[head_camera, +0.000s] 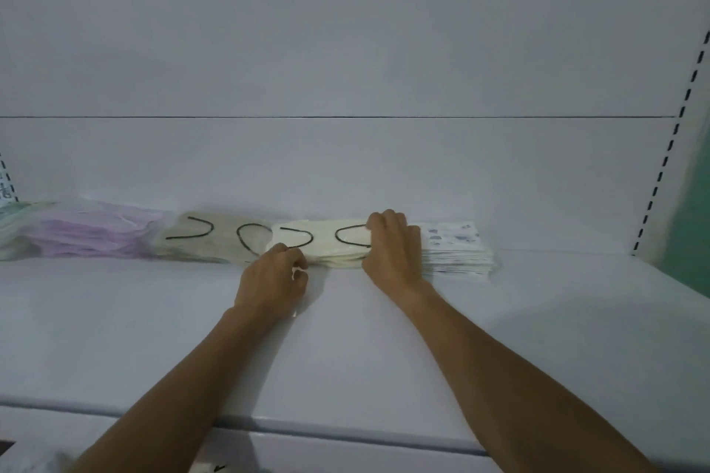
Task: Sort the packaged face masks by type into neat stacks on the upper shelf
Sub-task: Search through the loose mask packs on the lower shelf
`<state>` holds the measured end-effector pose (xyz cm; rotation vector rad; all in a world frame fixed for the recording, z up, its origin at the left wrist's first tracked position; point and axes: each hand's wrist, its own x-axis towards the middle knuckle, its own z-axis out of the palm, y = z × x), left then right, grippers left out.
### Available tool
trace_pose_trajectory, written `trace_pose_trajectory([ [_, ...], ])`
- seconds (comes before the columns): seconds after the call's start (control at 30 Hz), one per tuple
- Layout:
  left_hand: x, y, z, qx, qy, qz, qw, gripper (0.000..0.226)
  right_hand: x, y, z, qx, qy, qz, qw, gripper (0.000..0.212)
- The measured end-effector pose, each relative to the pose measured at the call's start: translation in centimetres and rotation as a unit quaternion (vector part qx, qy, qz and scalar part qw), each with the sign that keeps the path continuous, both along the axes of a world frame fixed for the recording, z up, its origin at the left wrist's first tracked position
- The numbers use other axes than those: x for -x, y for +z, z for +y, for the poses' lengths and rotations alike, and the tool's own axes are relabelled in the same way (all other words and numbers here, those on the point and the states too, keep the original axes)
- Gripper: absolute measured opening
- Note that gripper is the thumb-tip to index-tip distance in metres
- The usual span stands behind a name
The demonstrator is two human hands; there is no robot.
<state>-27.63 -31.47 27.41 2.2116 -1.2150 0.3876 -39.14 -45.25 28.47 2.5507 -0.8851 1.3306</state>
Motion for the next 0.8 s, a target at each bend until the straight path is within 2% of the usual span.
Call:
trace_pose_trajectory([
  [0.1, 0.5, -0.1, 0.3, -0.027, -0.013, 0.019, 0.999, 0.019, 2.0, 0.6, -0.7, -0.1, -0.078, 0.07, 0.989, 0.052],
  [0.17, 1.2, 0.0, 0.5, -0.043, -0.02, 0.027, 0.999, 0.019, 2.6, 0.4, -1.1, -0.153, -0.08, 0.11, 0.979, 0.062],
  [0.27, 1.8, 0.1, 1.1, -0.05, -0.028, 0.033, 0.998, 0.019, 2.4, -0.5, -1.3, -0.16, -0.063, 0.157, 0.973, 0.071],
  [0.37, 2.0, -0.2, 1.7, -0.034, -0.029, 0.025, 0.999, 0.018, 2.6, -1.3, -1.5, -0.14, -0.081, 0.141, 0.977, 0.056],
  [0.47, 2.4, -0.3, 1.9, -0.036, -0.041, 0.011, 0.998, 0.018, 3.2, -1.1, -1.6, -0.159, -0.097, 0.106, 0.977, 0.046],
  [0.67, 2.0, 0.2, 0.5, -0.065, -0.06, 0.015, 0.996, 0.027, 3.3, -0.6, -2.0, -0.193, -0.082, 0.039, 0.977, 0.058],
  [0.8, 2.3, 0.4, -2.1, -0.127, -0.045, 0.002, 0.991, 0.041, 3.1, -0.7, -2.4, -0.179, -0.089, 0.054, 0.978, 0.05],
])
